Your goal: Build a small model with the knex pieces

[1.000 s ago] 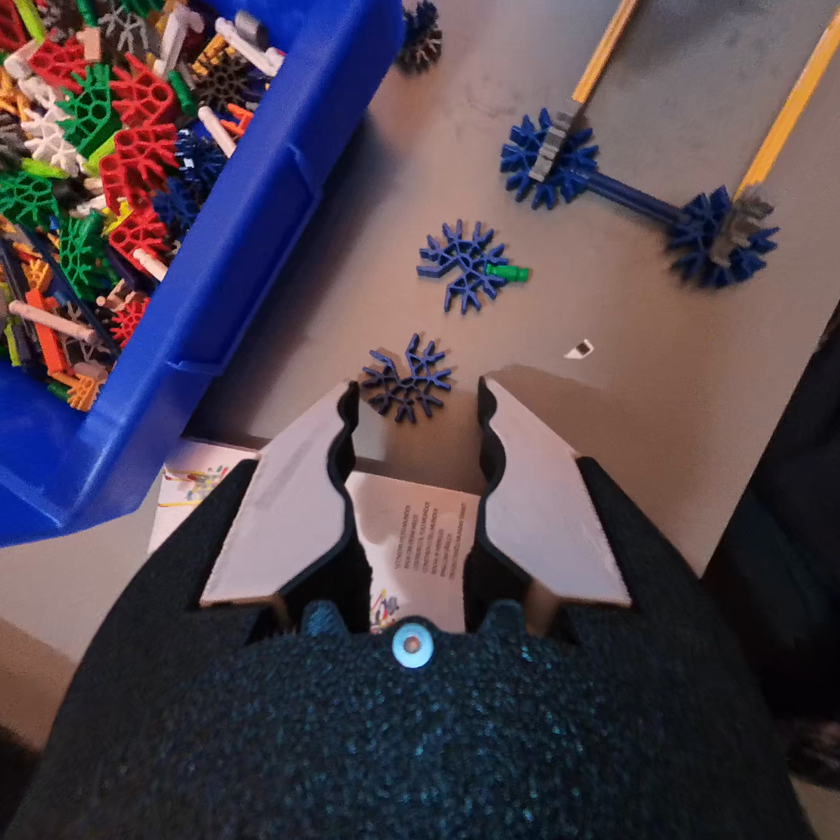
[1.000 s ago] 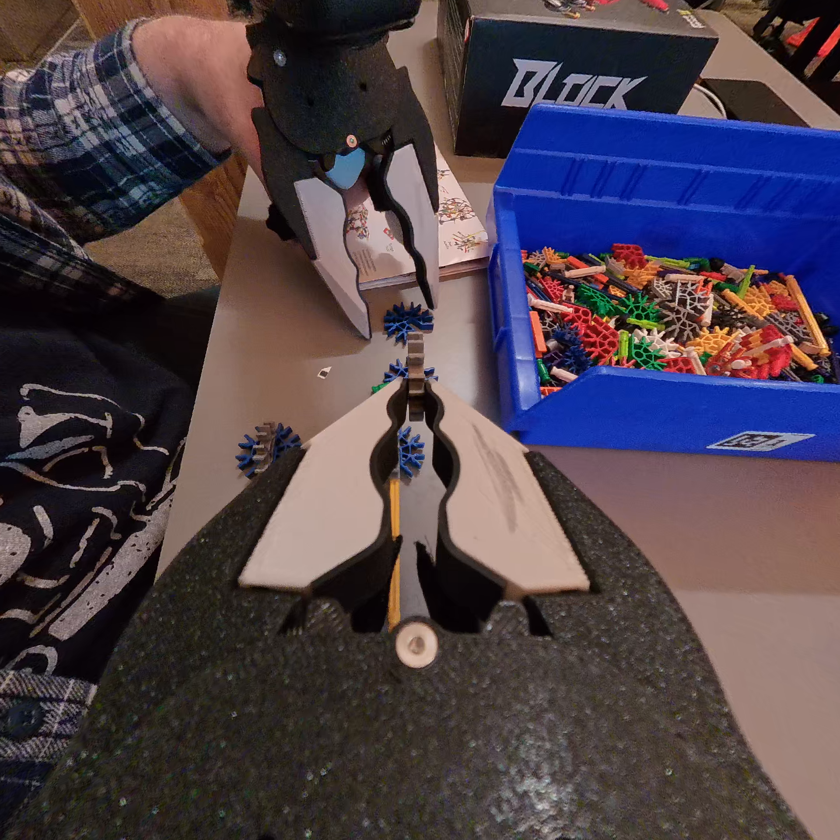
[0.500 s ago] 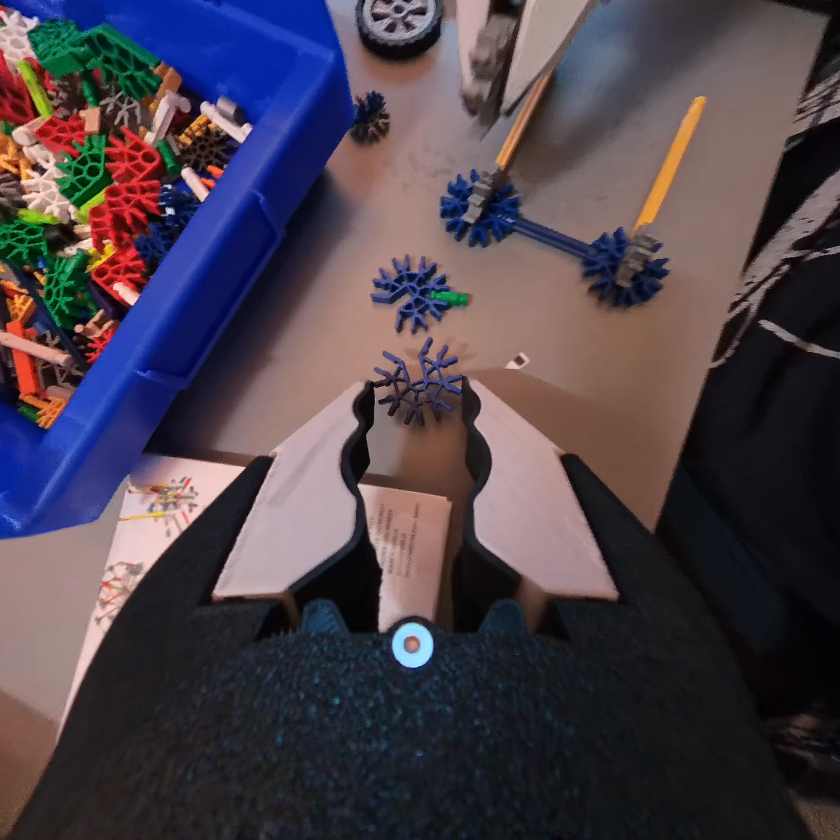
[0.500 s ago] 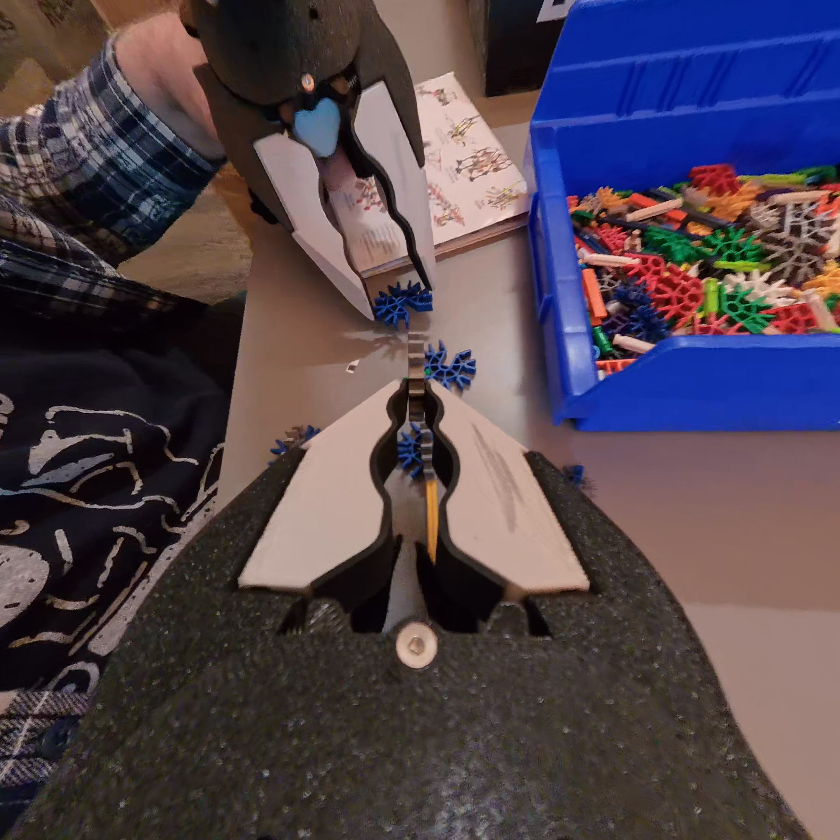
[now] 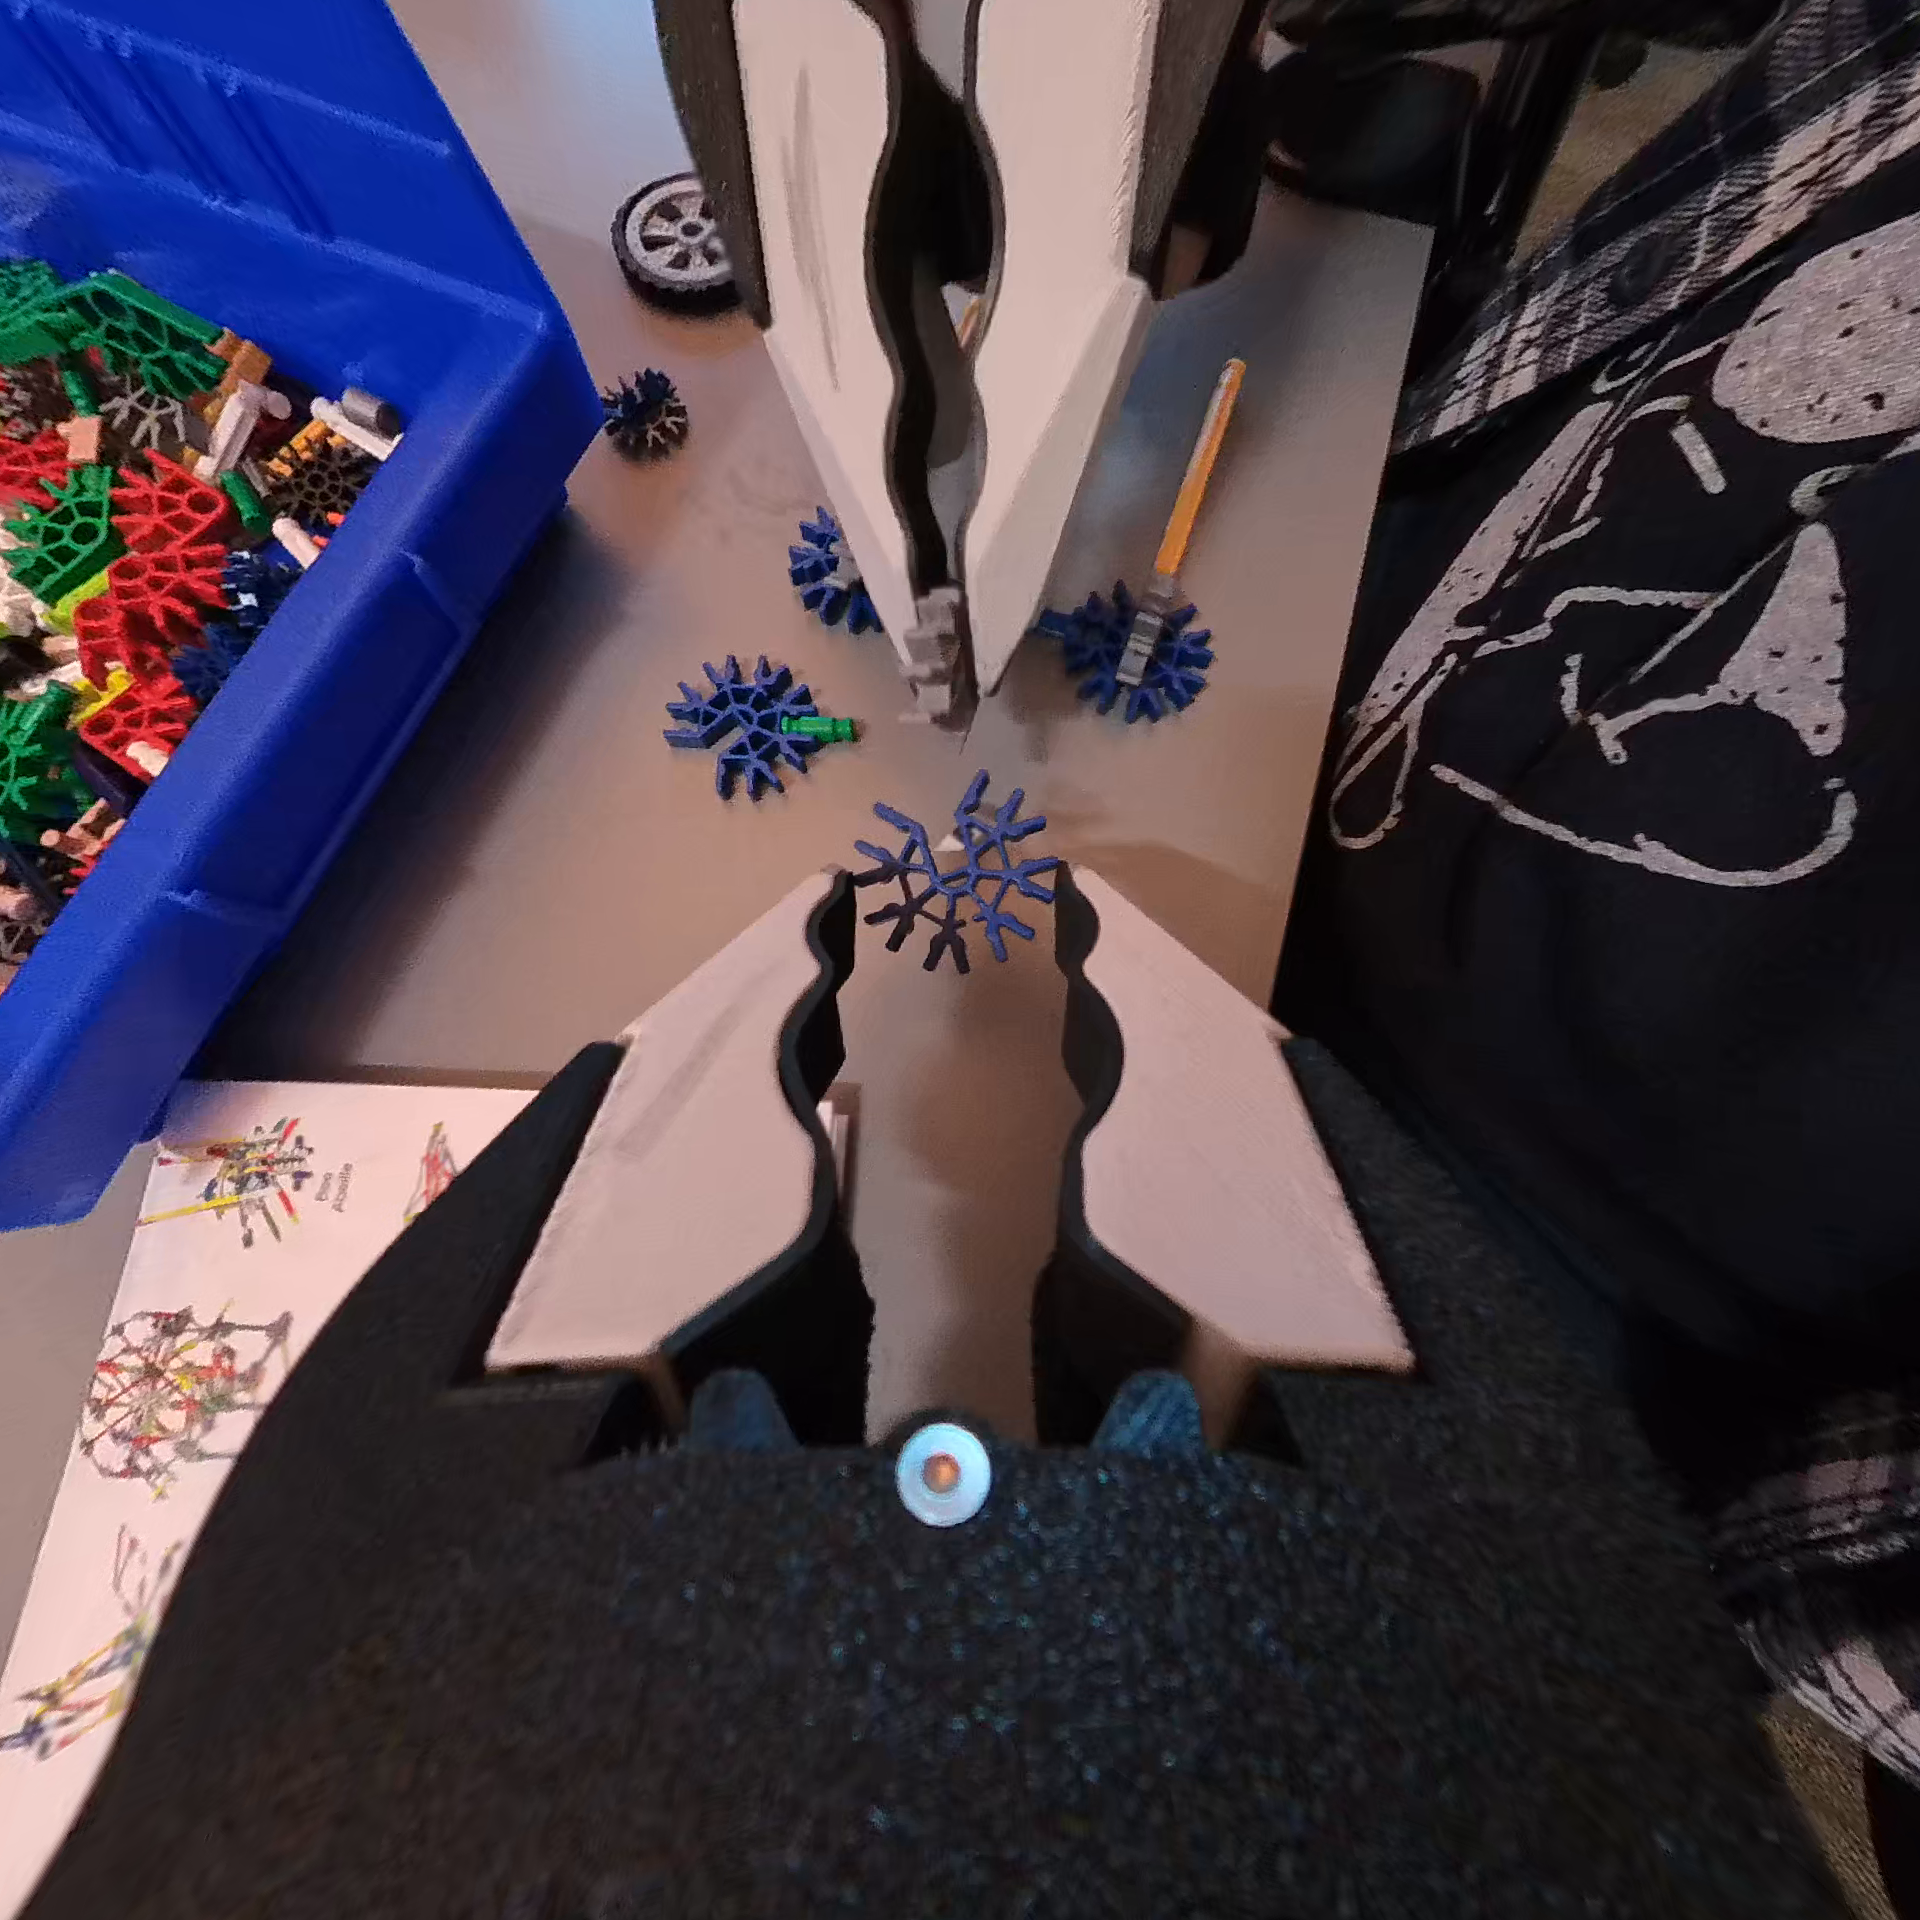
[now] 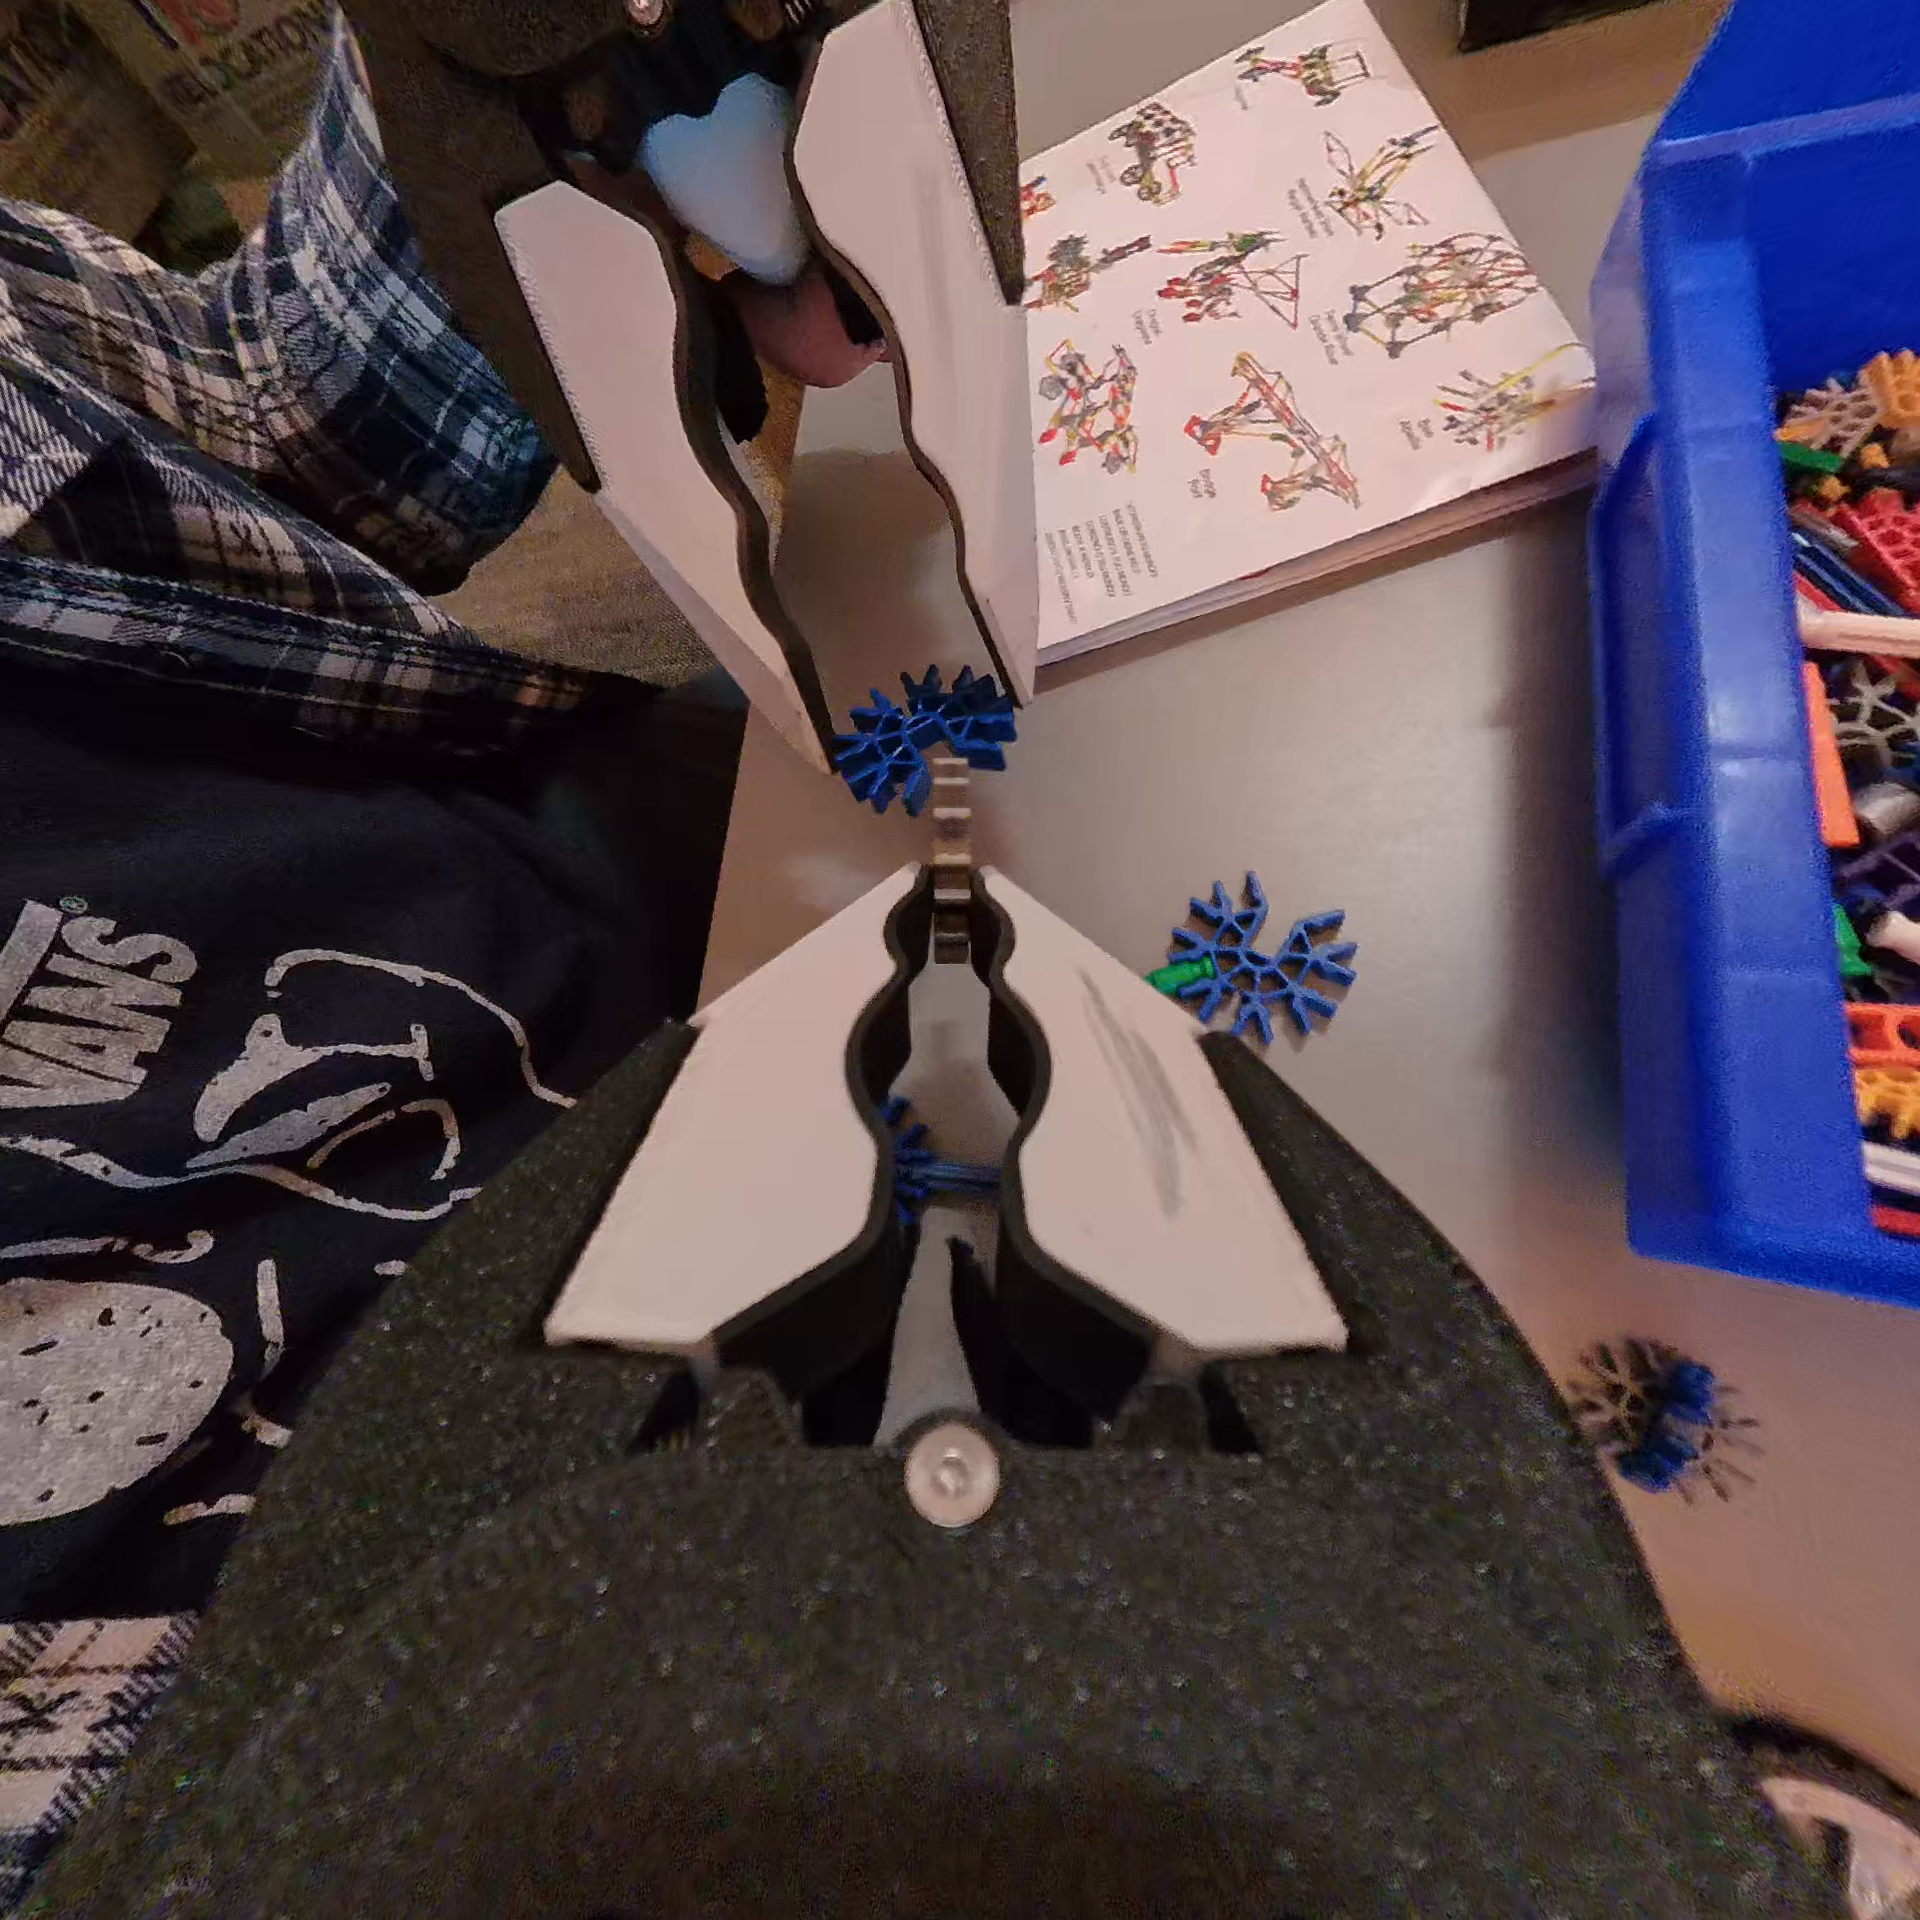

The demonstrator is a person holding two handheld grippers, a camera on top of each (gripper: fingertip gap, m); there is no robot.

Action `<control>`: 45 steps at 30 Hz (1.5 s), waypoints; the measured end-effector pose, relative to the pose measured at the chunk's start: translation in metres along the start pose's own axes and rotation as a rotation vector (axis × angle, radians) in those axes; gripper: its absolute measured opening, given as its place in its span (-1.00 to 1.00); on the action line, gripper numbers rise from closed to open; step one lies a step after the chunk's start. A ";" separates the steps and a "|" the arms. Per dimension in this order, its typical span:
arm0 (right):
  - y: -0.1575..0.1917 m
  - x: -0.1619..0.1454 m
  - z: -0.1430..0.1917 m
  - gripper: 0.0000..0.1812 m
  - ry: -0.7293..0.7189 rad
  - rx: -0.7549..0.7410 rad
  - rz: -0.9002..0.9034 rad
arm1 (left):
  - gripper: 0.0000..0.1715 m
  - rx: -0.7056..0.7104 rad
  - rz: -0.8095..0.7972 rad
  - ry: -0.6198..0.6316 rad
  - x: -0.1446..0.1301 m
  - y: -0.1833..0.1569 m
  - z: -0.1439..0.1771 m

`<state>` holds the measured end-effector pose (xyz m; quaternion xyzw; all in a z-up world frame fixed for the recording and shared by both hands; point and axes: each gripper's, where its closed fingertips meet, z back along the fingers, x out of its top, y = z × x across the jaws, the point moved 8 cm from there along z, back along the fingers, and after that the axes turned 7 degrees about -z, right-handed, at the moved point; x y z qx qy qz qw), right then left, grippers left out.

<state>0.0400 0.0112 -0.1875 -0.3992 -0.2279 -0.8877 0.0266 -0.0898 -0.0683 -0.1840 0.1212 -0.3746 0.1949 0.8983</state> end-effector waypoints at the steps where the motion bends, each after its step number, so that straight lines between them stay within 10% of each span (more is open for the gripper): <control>1: 0.001 0.001 -0.002 -0.94 0.006 0.001 0.009 | -0.58 -0.001 -0.003 0.001 0.000 -0.001 0.000; 28: 0.005 0.003 -0.048 -0.95 0.365 -0.095 0.394 | -0.59 -0.051 -0.170 0.241 -0.015 -0.008 -0.024; 45: -0.002 -0.003 -0.032 -0.88 0.324 -0.147 0.375 | -0.58 -0.050 -0.149 0.217 -0.017 0.000 -0.026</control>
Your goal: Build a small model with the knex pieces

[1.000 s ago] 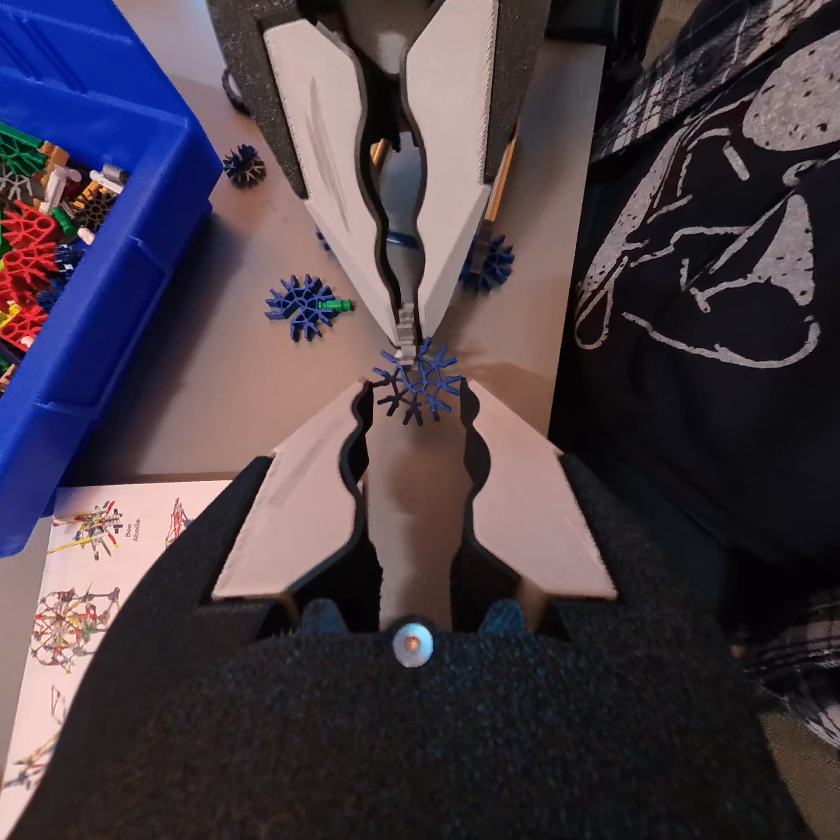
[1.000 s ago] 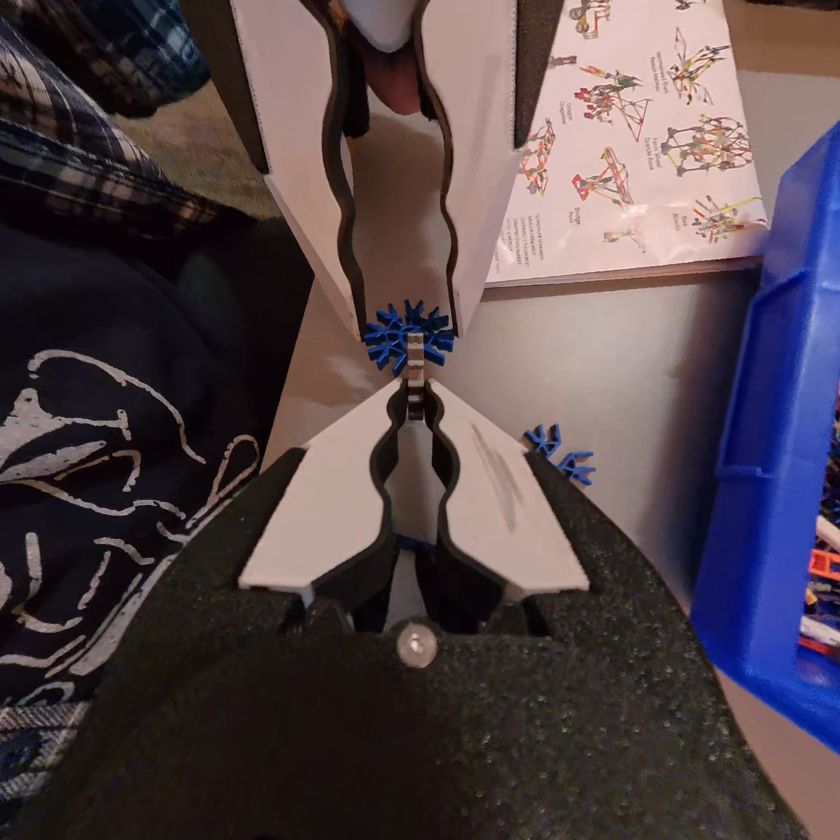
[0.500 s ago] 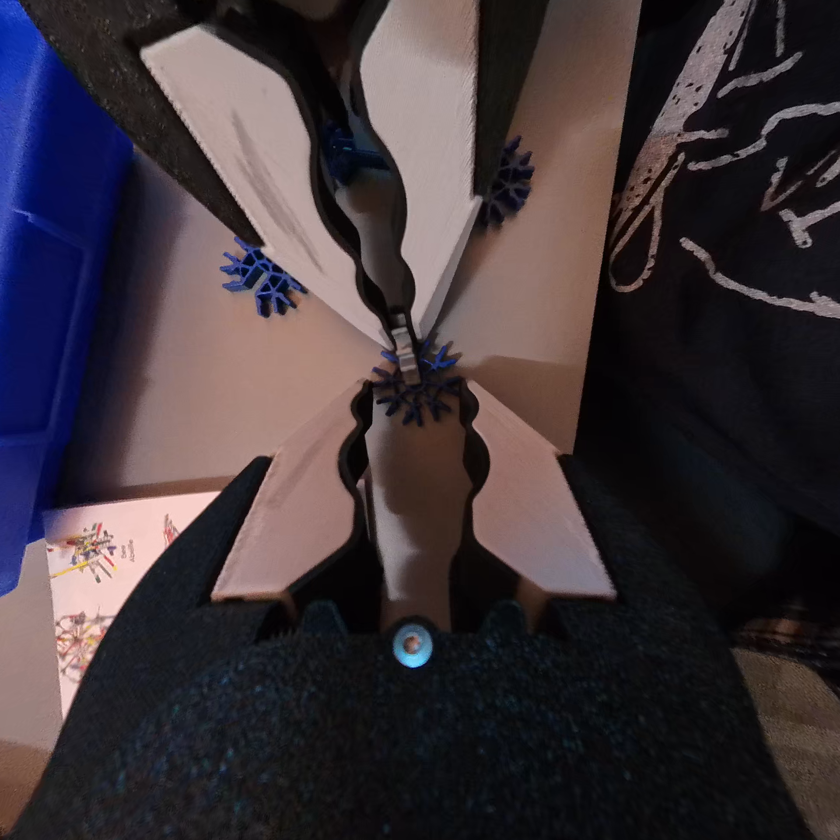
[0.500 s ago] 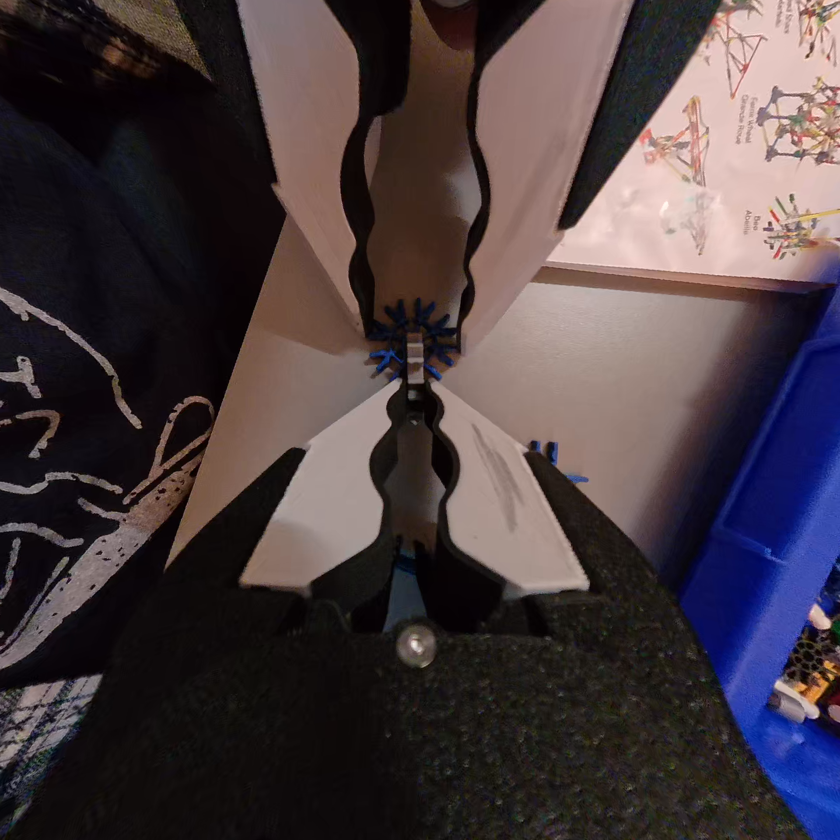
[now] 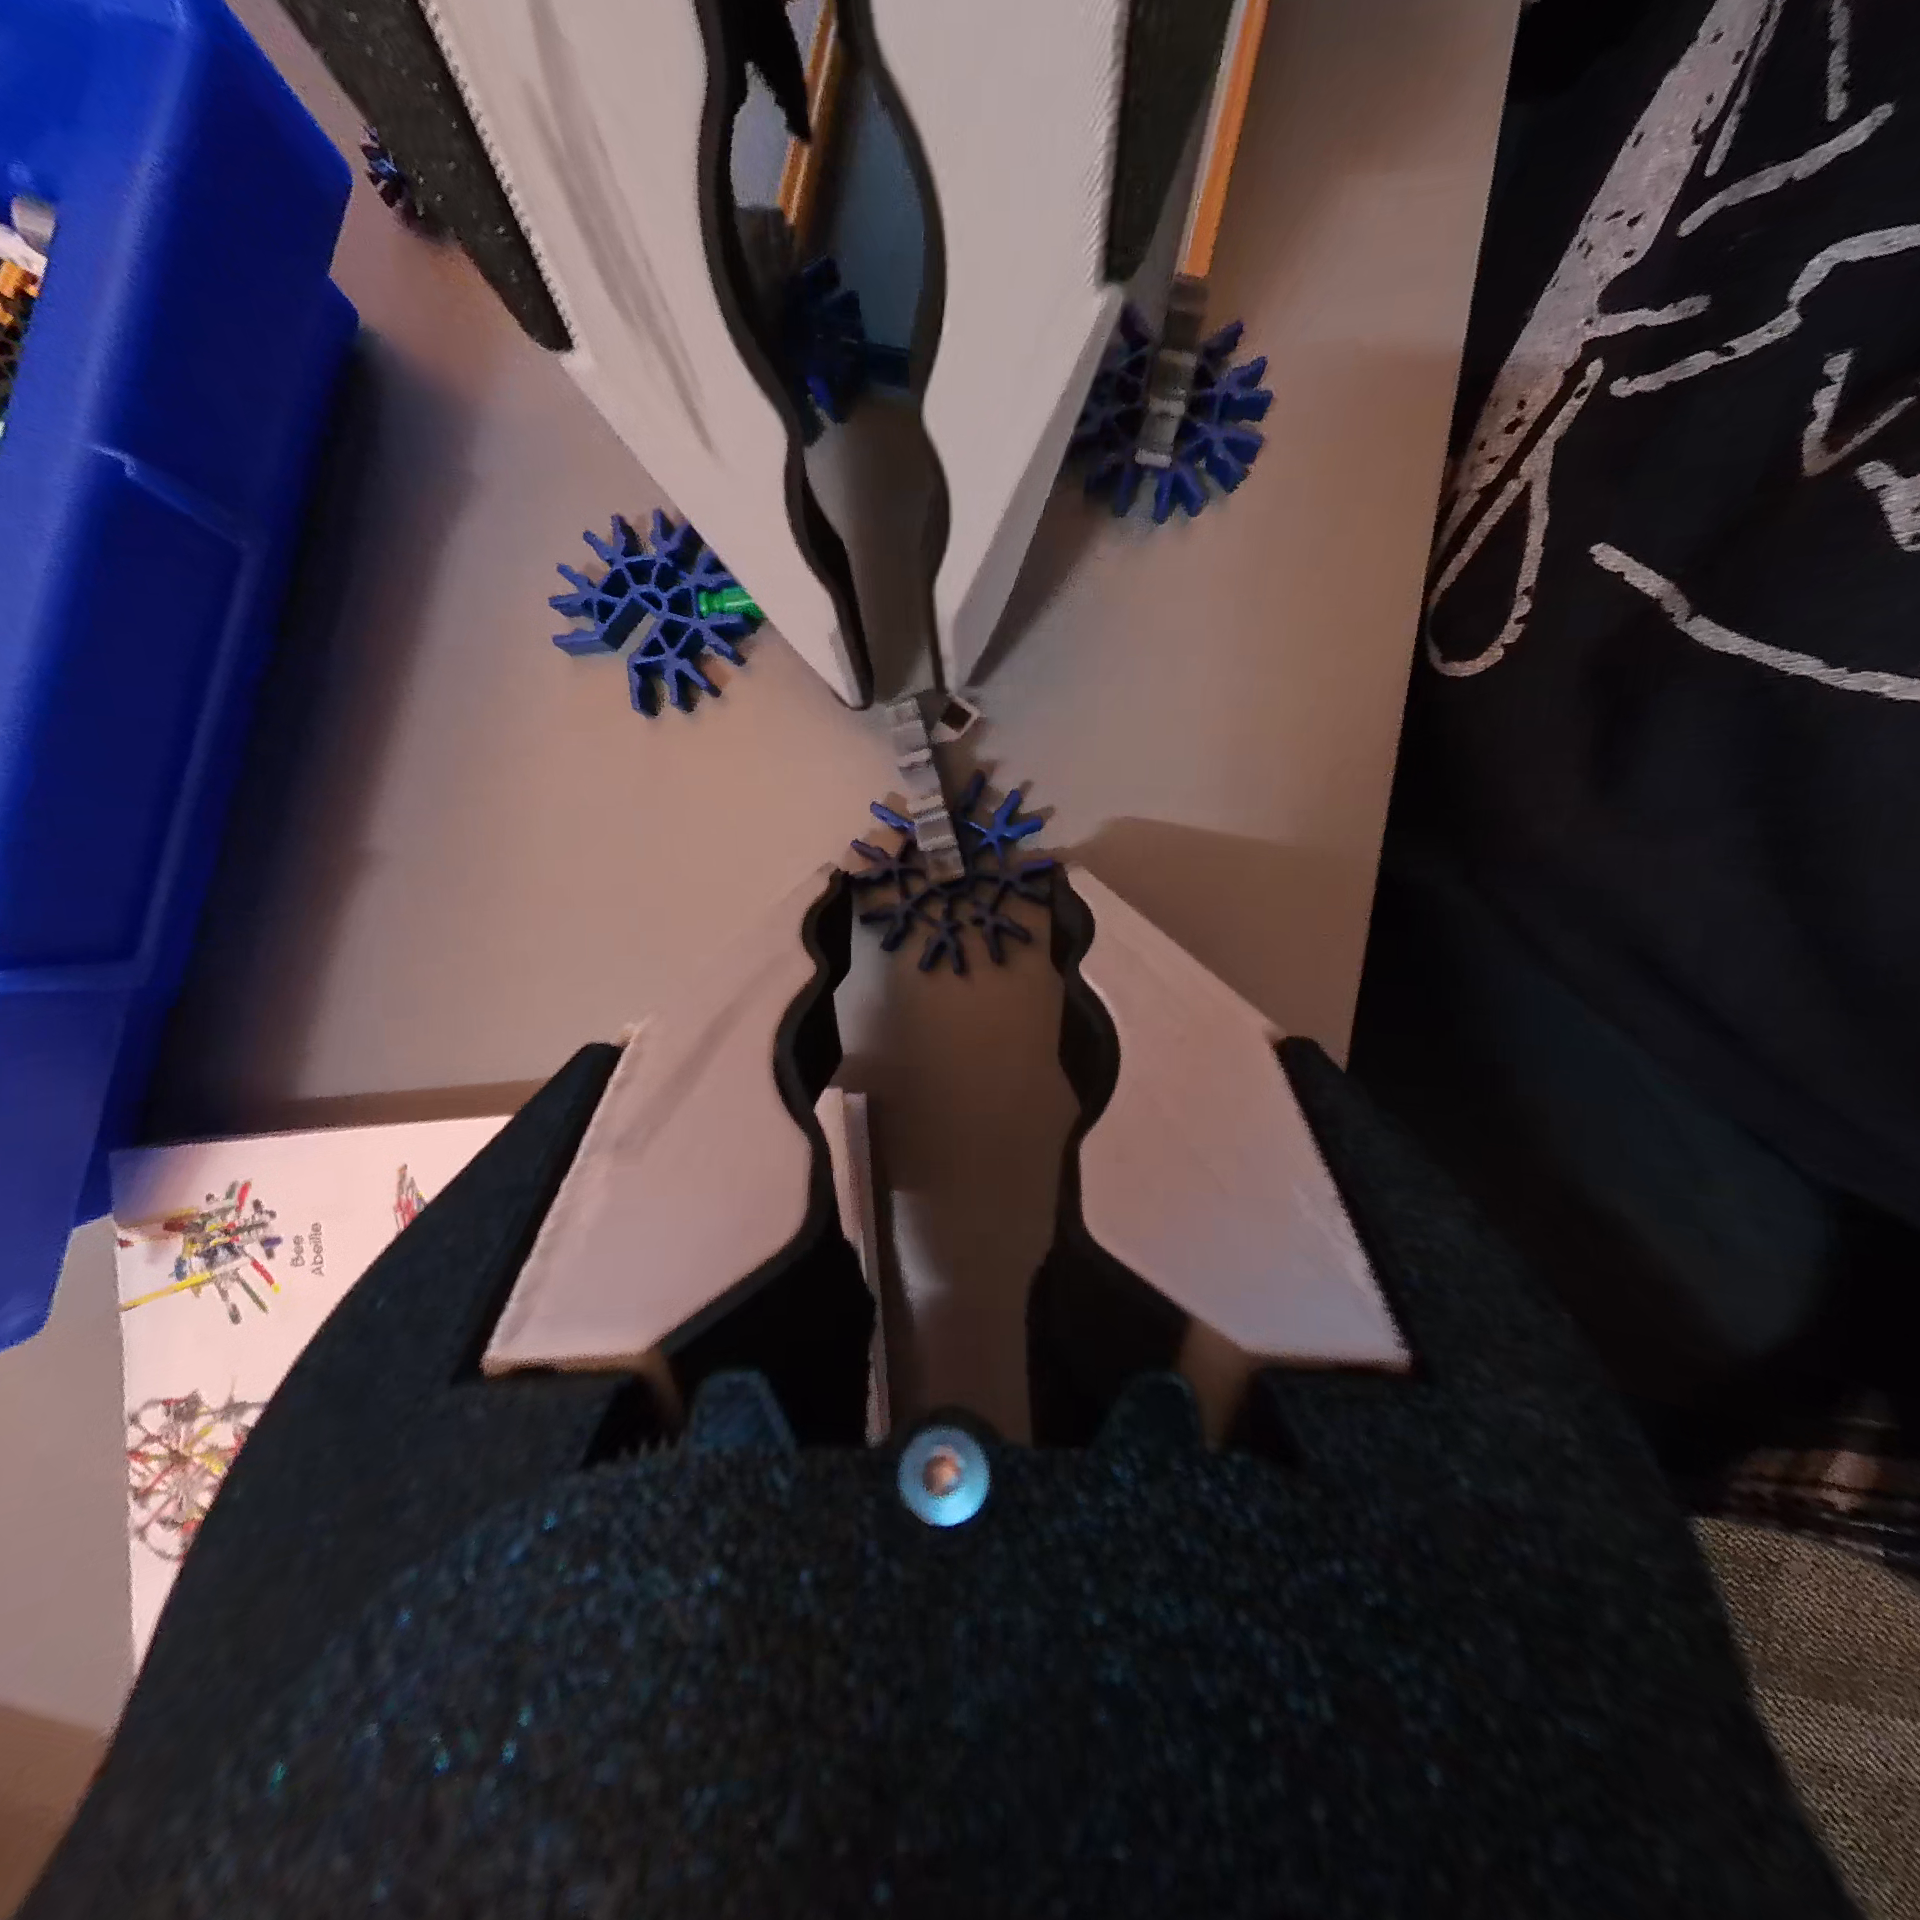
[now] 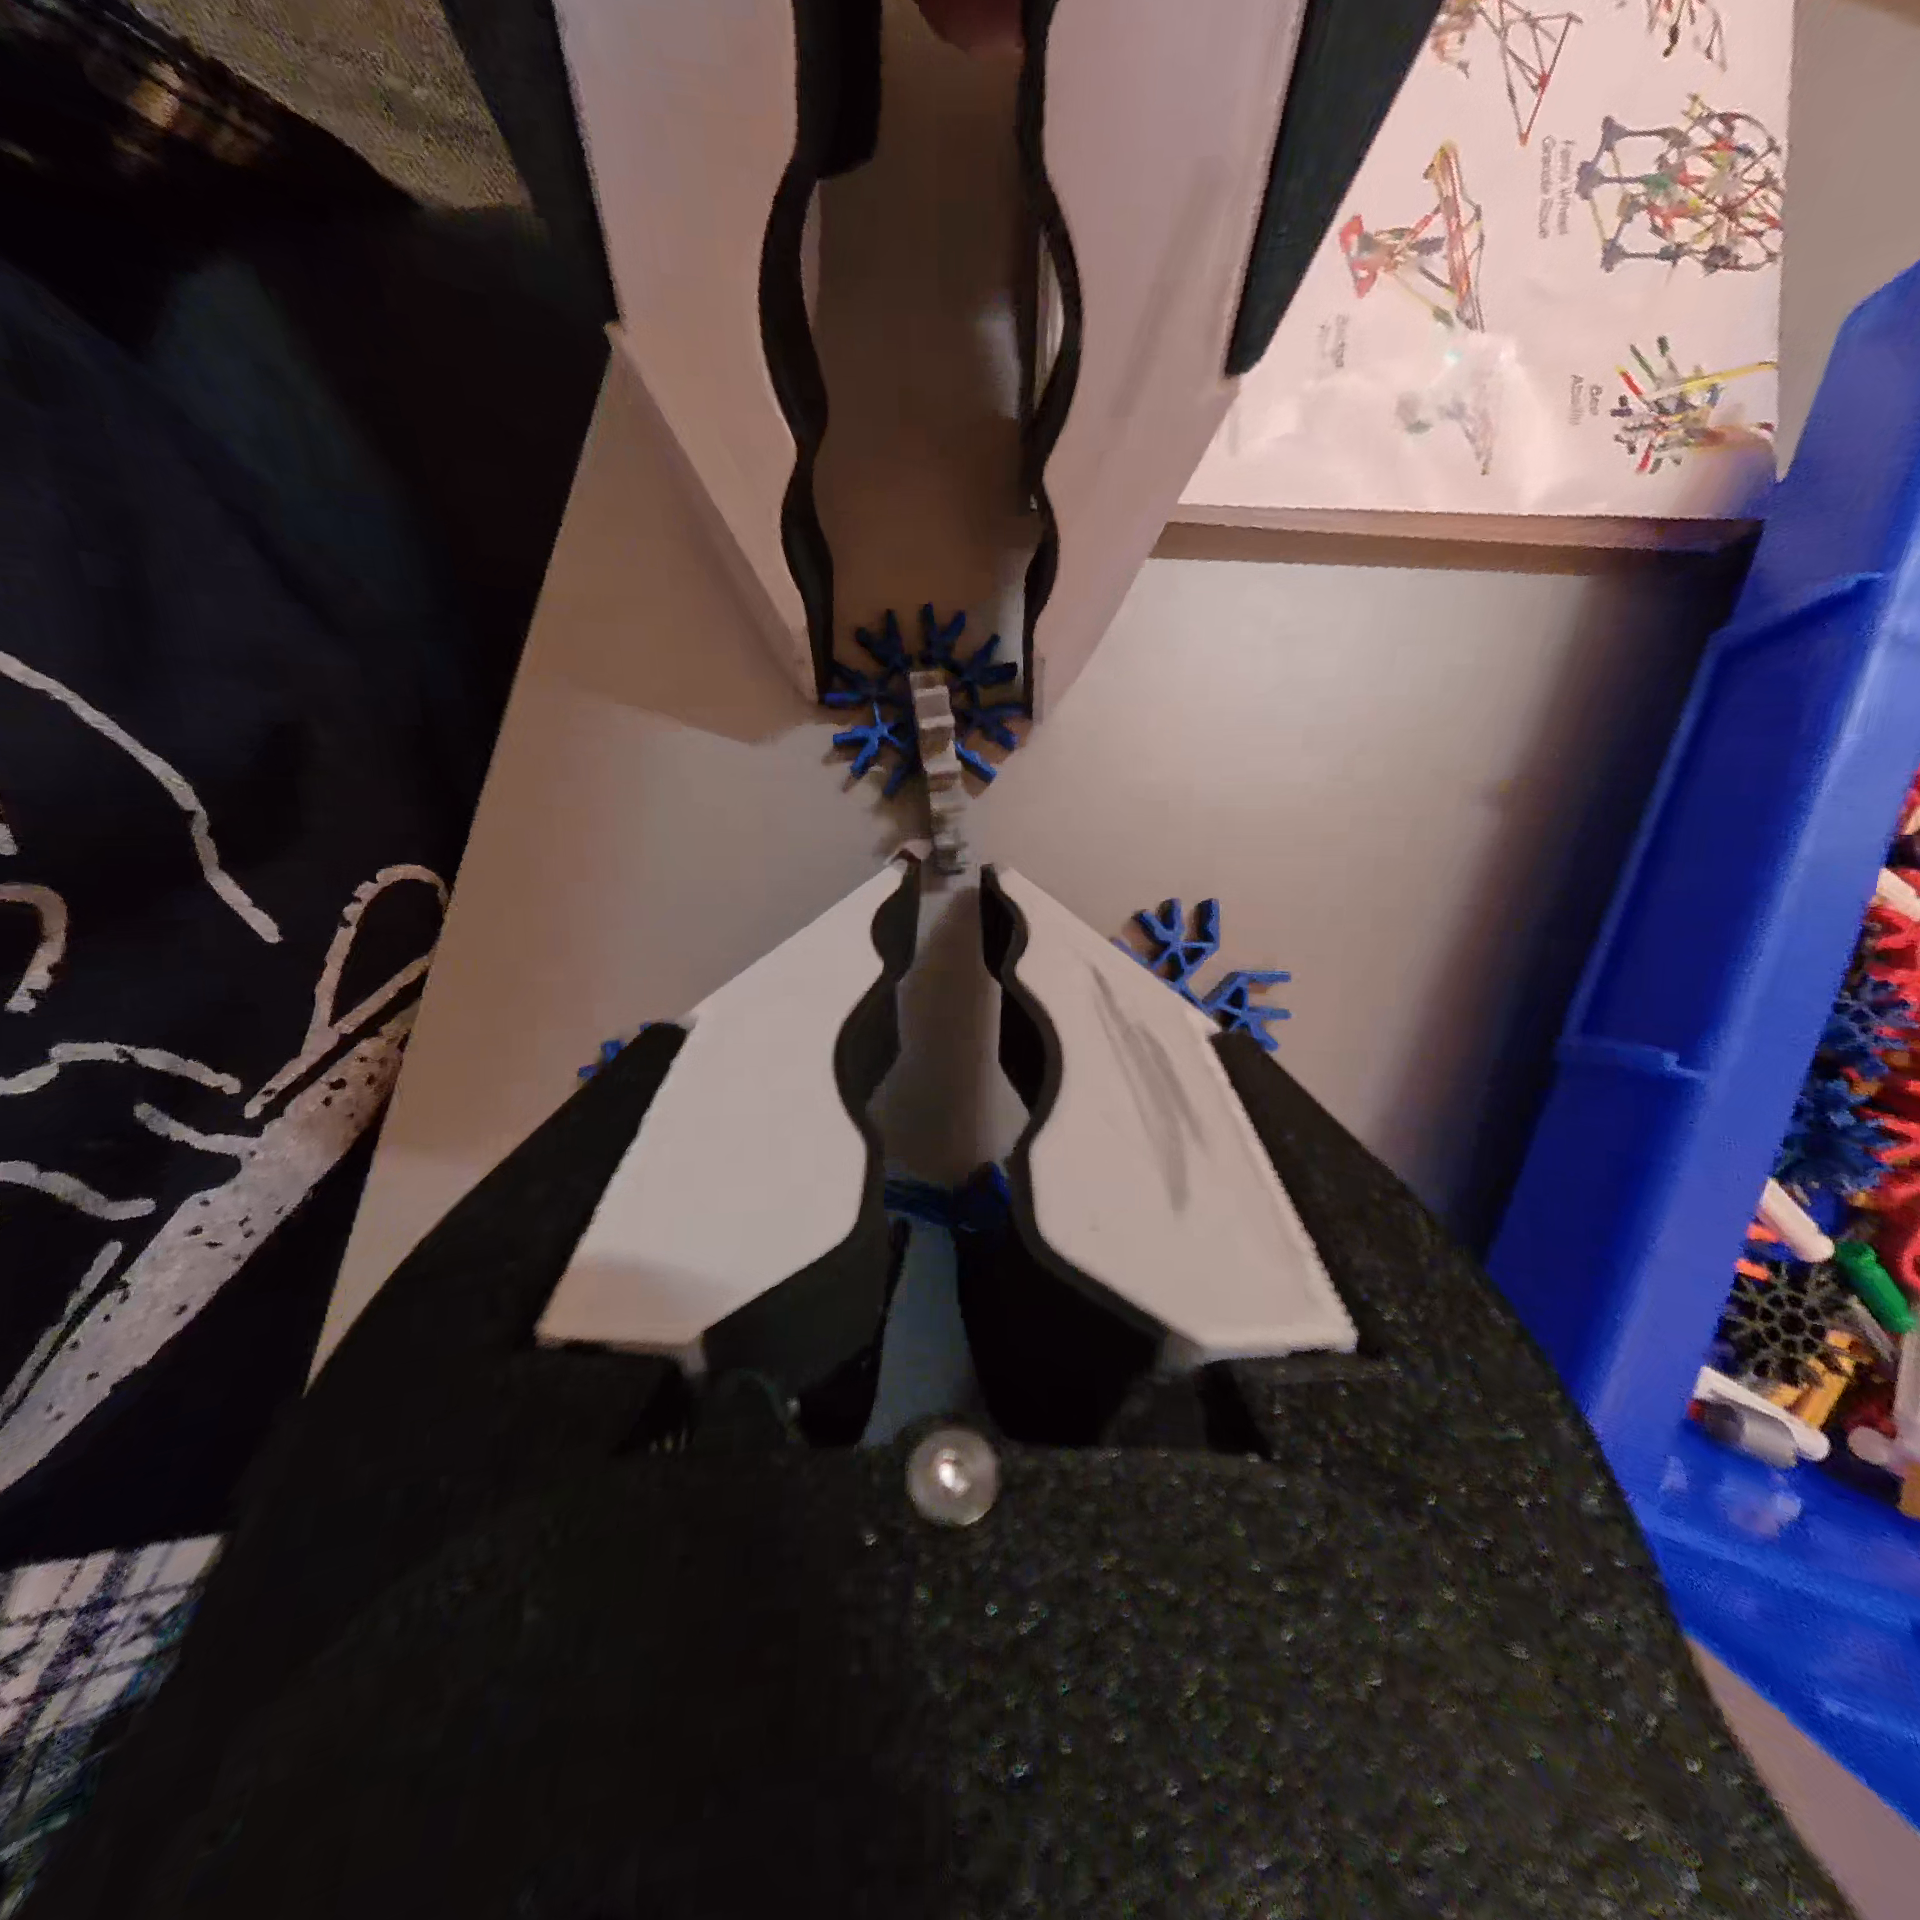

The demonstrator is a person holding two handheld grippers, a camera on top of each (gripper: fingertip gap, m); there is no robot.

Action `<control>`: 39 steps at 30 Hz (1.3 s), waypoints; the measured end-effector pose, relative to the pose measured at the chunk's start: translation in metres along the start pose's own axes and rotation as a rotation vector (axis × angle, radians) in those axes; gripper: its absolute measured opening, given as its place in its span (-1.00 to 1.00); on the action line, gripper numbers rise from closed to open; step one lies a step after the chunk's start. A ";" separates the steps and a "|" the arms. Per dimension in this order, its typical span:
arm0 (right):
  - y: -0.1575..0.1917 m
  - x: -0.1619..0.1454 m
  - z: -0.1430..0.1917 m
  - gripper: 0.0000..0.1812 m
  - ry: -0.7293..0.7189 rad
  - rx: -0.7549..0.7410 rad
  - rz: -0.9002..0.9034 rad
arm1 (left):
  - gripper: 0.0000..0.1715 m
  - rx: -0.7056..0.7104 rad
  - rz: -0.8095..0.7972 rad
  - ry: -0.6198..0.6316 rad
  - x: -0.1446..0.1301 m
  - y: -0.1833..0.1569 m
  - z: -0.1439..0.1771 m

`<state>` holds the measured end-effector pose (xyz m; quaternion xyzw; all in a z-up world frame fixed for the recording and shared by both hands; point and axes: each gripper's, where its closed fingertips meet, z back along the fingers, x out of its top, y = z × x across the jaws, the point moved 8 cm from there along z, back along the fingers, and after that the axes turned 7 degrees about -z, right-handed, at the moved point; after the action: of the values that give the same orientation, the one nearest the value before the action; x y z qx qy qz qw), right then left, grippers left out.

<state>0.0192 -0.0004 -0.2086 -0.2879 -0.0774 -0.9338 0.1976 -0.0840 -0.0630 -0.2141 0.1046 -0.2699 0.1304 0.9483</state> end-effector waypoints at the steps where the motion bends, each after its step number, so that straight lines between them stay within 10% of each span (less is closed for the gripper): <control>1: -0.001 -0.001 -0.001 -0.91 -0.007 -0.002 -0.005 | -0.58 -0.001 0.000 -0.002 0.000 0.000 -0.001; 39: -0.004 0.001 -0.012 -0.94 -0.079 -0.002 0.013 | -0.57 0.066 0.078 -0.038 -0.013 0.000 0.006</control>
<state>0.0108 0.0000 -0.2177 -0.3251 -0.0823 -0.9205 0.2004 -0.0976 -0.0669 -0.2165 0.1279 -0.2873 0.1741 0.9332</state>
